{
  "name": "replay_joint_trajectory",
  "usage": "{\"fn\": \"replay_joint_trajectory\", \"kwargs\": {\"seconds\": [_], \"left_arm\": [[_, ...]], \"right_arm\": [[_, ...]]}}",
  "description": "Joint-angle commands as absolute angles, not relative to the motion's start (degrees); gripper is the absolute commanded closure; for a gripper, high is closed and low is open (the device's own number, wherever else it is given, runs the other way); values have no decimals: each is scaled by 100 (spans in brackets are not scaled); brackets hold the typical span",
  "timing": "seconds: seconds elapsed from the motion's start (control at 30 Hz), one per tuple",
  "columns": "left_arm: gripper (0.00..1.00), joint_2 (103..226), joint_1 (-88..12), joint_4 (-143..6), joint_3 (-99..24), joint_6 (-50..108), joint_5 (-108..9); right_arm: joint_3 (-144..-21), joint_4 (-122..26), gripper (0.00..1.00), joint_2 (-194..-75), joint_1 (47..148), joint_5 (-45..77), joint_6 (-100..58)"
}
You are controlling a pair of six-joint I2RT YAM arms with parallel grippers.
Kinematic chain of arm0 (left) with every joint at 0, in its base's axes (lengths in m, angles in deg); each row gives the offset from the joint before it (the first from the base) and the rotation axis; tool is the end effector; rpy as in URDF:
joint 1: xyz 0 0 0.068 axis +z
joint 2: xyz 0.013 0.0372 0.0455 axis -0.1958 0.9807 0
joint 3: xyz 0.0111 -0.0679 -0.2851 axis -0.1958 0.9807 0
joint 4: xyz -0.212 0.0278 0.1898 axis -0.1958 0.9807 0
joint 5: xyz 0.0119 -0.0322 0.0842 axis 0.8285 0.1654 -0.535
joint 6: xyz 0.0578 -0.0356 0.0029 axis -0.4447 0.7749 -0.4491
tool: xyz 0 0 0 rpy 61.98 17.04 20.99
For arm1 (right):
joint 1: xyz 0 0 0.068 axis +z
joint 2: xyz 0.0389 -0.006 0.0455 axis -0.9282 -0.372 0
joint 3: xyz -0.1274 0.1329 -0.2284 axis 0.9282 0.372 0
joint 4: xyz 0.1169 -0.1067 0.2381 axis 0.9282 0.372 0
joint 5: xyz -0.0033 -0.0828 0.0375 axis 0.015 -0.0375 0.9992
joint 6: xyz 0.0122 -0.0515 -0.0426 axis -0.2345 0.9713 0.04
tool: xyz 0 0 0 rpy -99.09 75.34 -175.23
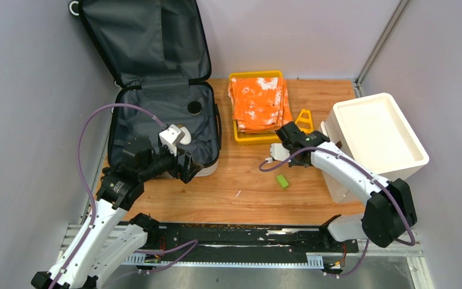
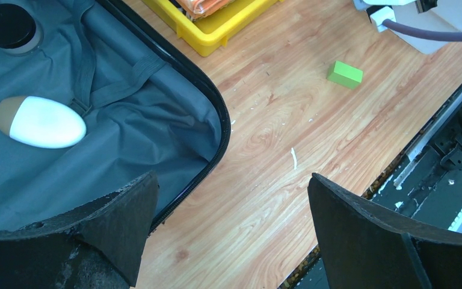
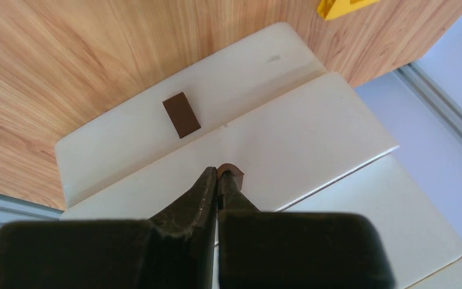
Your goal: Open, take out, and arrange the luggage
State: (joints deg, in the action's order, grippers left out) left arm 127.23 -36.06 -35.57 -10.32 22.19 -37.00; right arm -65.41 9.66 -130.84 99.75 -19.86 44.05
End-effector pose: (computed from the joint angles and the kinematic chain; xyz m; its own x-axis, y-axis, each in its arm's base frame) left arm 0.1461 -0.0888 0.3324 -0.4182 0.1113 -0.9015 0.6567 0.7227 -0.2154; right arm 0.2362 0.1150 0.2422 -0.1198 -0.9536 0.2760 -0.9038 -0.0103 -0.4278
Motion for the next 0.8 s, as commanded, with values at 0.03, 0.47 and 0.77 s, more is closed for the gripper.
{"fn": "replay_joint_trajectory", "kwargs": {"seconds": [0.03,0.47,0.77], "left_arm": [[0,12661,-3642,-3612,-1226,2115,-3717],[0,12669,-3636,-3577,-1231,2107,-3918],[0,12527,-3637,-3561,-1136,2394,-5167]], "right_arm": [[-6917,761,100,-13219,10424,-1338,4218],[-7185,839,100,-13326,11043,-1077,3887],[-7191,268,92,-13252,11219,-1579,3564]]}}
